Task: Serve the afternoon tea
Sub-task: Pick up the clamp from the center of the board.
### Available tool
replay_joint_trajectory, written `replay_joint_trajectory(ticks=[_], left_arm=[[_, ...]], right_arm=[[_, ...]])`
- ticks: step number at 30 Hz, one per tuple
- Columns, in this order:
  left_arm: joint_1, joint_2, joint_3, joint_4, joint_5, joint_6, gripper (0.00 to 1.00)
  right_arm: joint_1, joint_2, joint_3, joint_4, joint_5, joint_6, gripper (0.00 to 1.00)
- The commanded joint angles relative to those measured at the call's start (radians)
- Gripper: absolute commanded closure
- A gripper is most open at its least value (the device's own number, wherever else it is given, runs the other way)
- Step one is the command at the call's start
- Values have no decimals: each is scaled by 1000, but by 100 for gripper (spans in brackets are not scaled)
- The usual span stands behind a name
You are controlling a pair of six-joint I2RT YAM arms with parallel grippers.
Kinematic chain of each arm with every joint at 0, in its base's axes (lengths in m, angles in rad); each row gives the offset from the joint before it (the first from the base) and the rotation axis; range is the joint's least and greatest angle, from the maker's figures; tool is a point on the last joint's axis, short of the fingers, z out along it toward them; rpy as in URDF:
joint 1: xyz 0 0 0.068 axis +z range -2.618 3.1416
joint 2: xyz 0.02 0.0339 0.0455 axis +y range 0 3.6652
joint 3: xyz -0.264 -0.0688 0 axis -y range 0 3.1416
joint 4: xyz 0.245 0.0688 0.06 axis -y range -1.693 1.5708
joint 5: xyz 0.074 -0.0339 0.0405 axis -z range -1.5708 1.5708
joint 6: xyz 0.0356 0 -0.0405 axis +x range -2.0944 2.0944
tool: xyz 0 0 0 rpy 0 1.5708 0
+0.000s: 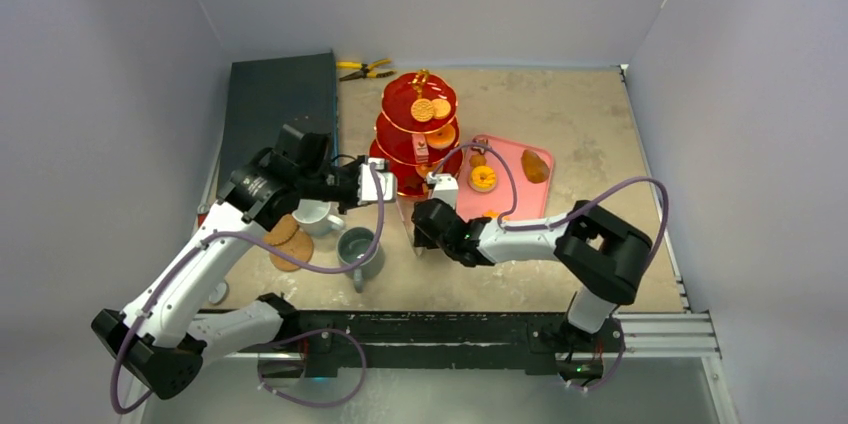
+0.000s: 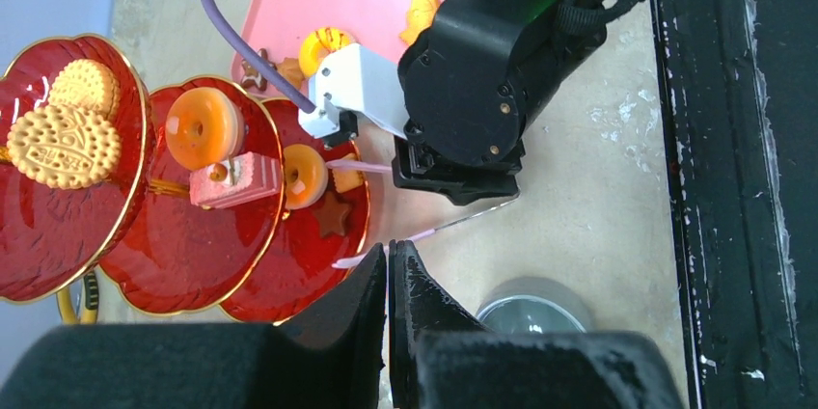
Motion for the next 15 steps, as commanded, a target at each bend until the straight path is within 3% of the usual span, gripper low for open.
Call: replay_joint_trajectory(ticks=[1, 4, 7, 10, 15], left_arm=[[-1, -24, -6, -1, -5, 3, 96], [-1, -27, -4, -11, -8, 23, 96], [-1, -31, -5, -28, -12, 79, 96], [0, -22, -7, -38, -4, 129, 95], [-4, -1, -1, -118, 16, 291, 90]], right_arm=[[12, 52, -11, 77, 54, 23, 55], [23, 44, -3, 51, 86, 12, 82], [40, -36, -1, -8, 106, -8, 99], [42, -121, 28, -120, 66, -48, 100], [43, -236, 125, -391, -132, -170, 100]])
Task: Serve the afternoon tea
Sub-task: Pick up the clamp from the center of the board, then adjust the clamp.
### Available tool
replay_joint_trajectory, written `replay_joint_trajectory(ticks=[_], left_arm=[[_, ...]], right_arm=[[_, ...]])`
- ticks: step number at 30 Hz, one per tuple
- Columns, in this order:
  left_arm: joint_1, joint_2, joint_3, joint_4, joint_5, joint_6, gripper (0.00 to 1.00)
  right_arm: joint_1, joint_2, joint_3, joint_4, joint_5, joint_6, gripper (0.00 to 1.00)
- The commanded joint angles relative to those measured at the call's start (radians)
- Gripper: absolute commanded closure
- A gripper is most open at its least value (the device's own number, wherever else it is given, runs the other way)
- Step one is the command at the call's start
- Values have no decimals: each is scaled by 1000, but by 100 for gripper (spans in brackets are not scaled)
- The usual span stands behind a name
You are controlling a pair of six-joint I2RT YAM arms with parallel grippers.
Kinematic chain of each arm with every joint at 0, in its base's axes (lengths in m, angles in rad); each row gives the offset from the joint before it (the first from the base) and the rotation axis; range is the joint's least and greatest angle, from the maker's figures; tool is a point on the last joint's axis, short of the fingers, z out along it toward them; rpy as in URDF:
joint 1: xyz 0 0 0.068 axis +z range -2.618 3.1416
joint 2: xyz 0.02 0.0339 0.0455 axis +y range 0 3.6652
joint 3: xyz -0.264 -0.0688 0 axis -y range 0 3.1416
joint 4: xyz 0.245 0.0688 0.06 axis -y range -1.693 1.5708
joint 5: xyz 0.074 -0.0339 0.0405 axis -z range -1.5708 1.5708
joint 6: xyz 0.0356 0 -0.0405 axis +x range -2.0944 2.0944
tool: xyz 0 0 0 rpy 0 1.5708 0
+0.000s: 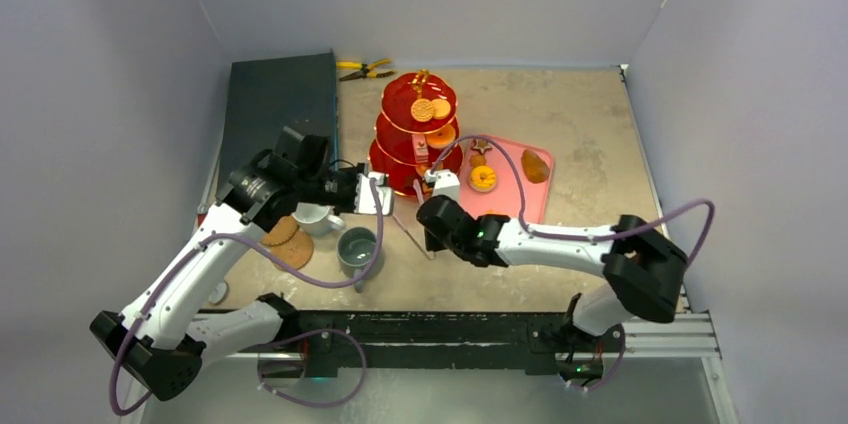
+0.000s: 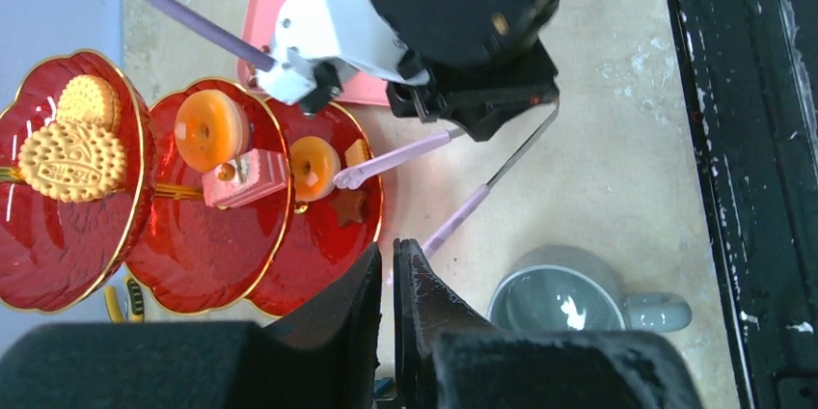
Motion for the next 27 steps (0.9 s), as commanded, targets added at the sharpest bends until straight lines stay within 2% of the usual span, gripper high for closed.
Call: replay_joint_trajectory(ticks=[1, 4, 7, 10, 15, 19, 24, 27], left_arm=[[-8, 13, -1, -86, 32, 191, 89], [-50, 29, -2, -131, 3, 247, 83], [-116, 51, 6, -152, -38, 263, 79], [-164, 76, 32, -162, -63, 263, 77], [-191, 139, 104, -279, -128, 325, 77], [-194, 154, 135, -325, -176, 360, 84], [-193, 140, 124, -335, -193, 376, 100], [-196, 142, 132, -329, -167, 357, 100]], right_arm=[[7, -116, 127, -301, -153, -126, 100], [6, -209, 193, -475, -201, -170, 100], [7, -271, 245, -574, -217, -217, 100], [6, -272, 314, -653, -216, -263, 100], [7, -236, 433, -744, -209, -338, 100], [7, -233, 479, -783, -169, -369, 100], [7, -230, 513, -782, -178, -404, 100], [7, -224, 549, -770, -198, -417, 100]])
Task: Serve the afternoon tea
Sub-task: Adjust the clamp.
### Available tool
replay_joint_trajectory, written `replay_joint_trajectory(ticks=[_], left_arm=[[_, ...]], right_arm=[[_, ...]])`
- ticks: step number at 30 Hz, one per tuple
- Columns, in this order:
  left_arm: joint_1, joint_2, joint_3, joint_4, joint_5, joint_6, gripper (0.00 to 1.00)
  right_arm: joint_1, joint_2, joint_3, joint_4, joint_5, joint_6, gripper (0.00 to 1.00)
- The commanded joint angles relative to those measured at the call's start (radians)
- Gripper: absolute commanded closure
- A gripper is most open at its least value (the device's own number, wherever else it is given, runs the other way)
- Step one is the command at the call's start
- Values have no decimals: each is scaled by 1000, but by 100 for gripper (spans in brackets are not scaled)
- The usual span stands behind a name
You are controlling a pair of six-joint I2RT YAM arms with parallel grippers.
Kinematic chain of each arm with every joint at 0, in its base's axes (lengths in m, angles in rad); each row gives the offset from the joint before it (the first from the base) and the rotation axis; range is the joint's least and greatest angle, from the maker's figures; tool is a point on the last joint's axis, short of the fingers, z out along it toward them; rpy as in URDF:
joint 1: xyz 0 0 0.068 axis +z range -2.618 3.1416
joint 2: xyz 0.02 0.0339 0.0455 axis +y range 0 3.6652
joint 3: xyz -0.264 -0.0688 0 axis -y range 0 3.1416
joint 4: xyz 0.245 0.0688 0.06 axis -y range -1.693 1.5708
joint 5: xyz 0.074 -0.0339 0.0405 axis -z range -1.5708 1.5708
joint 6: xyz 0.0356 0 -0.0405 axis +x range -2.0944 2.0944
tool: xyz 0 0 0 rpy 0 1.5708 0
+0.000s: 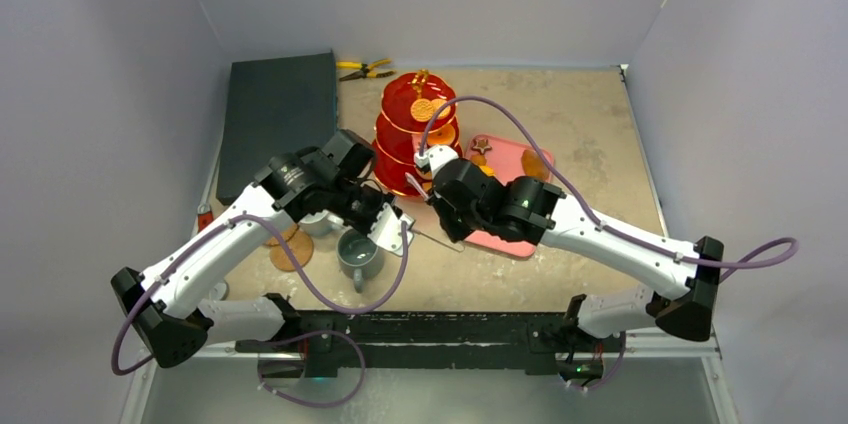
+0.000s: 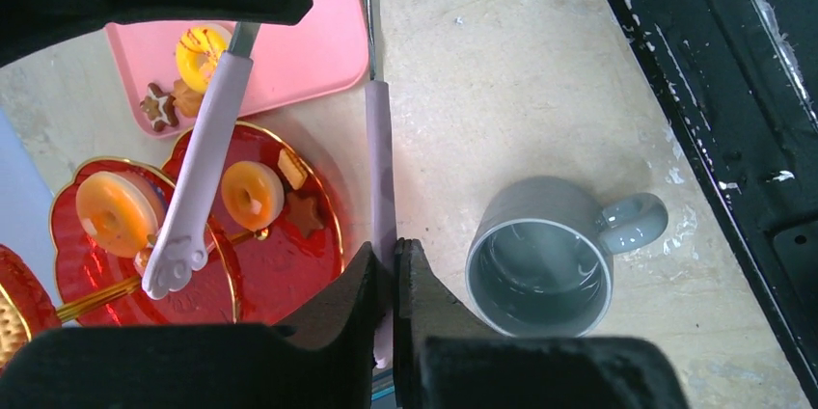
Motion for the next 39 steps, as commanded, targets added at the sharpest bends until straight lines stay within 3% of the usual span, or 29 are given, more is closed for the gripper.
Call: replay_joint_trajectory(ticks=[1, 3, 4, 5, 9, 15, 22, 23, 25, 26, 30, 33, 37, 39], left_arm=[[-2, -12, 34, -59, -11, 25, 100], [-3, -14, 34, -58, -9, 15, 99], [-4, -17, 33, -55, -9, 6, 84], [-3, -21, 30, -54, -9, -1, 76], [-4, -43, 22, -49, -44, 1, 69], [-3, -49, 78, -76, -90, 10, 79], [-5, -43, 114, -115, -44, 0, 80], [-5, -37, 114, -118, -38, 0, 82], [-5, -24, 117, -134, -31, 2, 96], [-4, -16, 121, -143, -27, 3, 100], [-4, 4, 133, -126, 7, -94, 100], [-2, -9, 123, -95, 58, -197, 100], [35, -88, 93, 46, 153, -404, 100], [75, -137, 74, 141, 185, -524, 100]], right_arm=[[0, -10, 89, -17, -11, -57, 100], [1, -17, 101, 3, -14, -65, 100], [1, -21, 102, 11, -16, -70, 100], [0, -25, 103, 19, -18, -75, 100], [1, -25, 104, 6, -14, -87, 100], [1, -10, 113, -22, -8, -112, 100], [1, 20, 168, -36, -6, -133, 100], [1, 23, 176, -37, -8, -134, 100], [0, 29, 185, -39, -10, -136, 100], [0, 29, 187, -37, -9, -136, 93], [1, -8, 181, 10, 36, -111, 48], [-1, -103, 162, 96, 73, -81, 22], [-18, -263, 124, 286, 56, -107, 2], [-31, -316, 118, 336, 26, -122, 1]])
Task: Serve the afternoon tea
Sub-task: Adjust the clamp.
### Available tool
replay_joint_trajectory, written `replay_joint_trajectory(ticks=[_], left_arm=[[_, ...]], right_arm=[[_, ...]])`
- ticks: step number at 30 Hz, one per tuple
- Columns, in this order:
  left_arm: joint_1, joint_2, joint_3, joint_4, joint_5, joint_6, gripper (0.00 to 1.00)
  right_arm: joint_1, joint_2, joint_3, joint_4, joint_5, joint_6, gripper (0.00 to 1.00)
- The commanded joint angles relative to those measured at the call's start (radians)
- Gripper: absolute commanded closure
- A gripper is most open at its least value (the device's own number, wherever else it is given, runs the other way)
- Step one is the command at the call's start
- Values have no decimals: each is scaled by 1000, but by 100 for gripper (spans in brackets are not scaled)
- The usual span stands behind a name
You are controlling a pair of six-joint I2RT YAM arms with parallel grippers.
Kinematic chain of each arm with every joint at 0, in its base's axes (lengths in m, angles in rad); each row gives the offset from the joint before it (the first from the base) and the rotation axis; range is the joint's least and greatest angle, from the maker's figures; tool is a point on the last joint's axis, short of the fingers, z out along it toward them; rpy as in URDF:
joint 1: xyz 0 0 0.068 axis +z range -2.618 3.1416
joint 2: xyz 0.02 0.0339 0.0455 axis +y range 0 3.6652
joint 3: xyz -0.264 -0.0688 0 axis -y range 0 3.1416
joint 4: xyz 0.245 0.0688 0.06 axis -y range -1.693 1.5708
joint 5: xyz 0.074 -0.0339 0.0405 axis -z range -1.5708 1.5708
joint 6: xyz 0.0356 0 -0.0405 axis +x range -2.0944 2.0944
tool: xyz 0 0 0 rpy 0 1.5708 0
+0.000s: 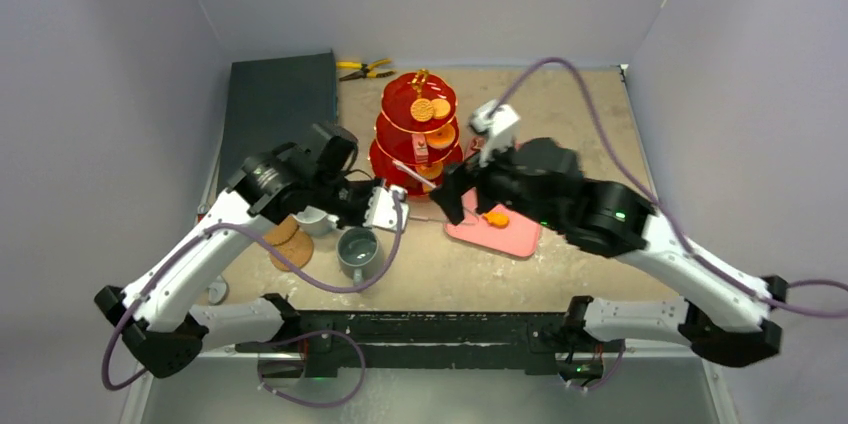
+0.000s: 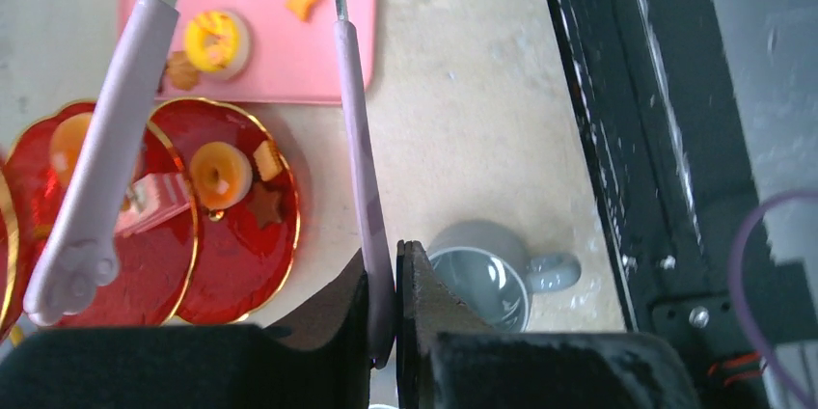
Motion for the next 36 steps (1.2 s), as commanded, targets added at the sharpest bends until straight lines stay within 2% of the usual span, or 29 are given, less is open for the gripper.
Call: replay_joint_trajectory(ticks=[1, 7, 14, 17, 20, 22, 29, 36], left_arm=[[82, -130, -22, 236, 155, -316, 100], [217, -219, -48, 490, 228, -654, 100], [226, -233, 34, 677, 329, -927, 100], [226, -237, 68, 695, 366, -964, 100], [226, -251, 81, 695, 372, -974, 100], [226, -256, 78, 697, 398, -986, 100], [226, -234, 83, 671, 492, -984, 100], [226, -214, 76, 651, 550, -972, 100]], right_arm=[[-24, -161, -3, 229, -21, -26, 1], [-25, -265, -45, 364, -143, -52, 1], [-27, -199, -135, 493, -373, -120, 1], [-88, -137, -169, 606, -487, -128, 1], [-246, -117, -223, 760, -737, -69, 1], [-288, -116, -263, 867, -827, -44, 1], [-305, -104, -383, 1184, -942, -107, 1], [-362, -25, -287, 1220, -1037, -94, 1]])
